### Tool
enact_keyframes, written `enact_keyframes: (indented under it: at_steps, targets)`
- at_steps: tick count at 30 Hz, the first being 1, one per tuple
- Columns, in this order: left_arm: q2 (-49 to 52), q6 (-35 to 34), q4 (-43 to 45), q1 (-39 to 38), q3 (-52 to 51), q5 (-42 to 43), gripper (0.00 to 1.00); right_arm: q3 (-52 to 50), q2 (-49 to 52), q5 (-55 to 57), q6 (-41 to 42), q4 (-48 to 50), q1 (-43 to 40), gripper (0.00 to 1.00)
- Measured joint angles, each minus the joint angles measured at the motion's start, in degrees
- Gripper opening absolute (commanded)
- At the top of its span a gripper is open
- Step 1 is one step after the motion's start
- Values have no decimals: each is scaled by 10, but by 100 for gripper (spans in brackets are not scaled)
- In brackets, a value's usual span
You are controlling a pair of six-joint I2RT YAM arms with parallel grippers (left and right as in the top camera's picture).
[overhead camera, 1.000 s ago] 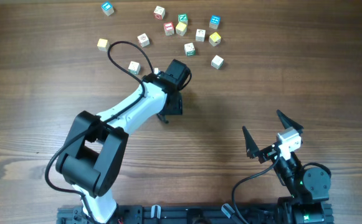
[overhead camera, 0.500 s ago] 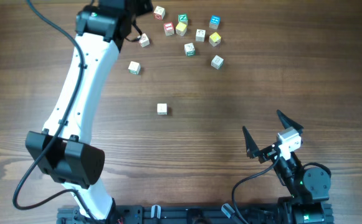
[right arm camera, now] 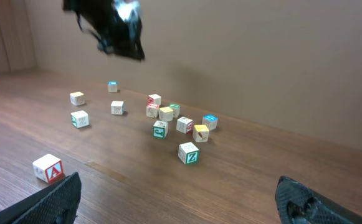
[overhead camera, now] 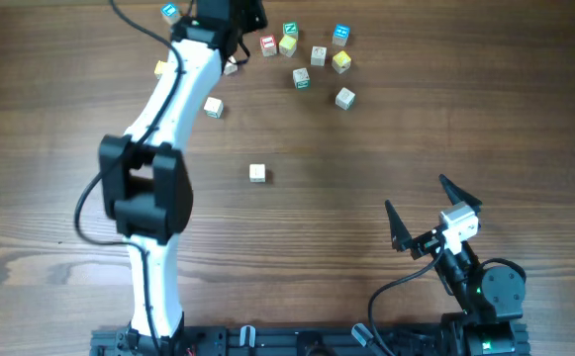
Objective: Form a circle
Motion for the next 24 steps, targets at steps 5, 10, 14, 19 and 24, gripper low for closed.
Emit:
enact_keyframes:
  at_steps: [5,10,14,19,24]
  targets:
    - [59,3,28,-5,0,13,57,0,0,0,0,0,0,100]
    - [83,5,45,-15,0,14,63,0,0,0,0,0,0,100]
    - [105,5,53,-19,0,12,63,0,0,0,0,0,0,100]
    - [125,5,58,-19,0,-11,62,0,0,0,0,0,0,100]
    - [129,5,79,-19,0,-19,46,0,0,0,0,0,0,100]
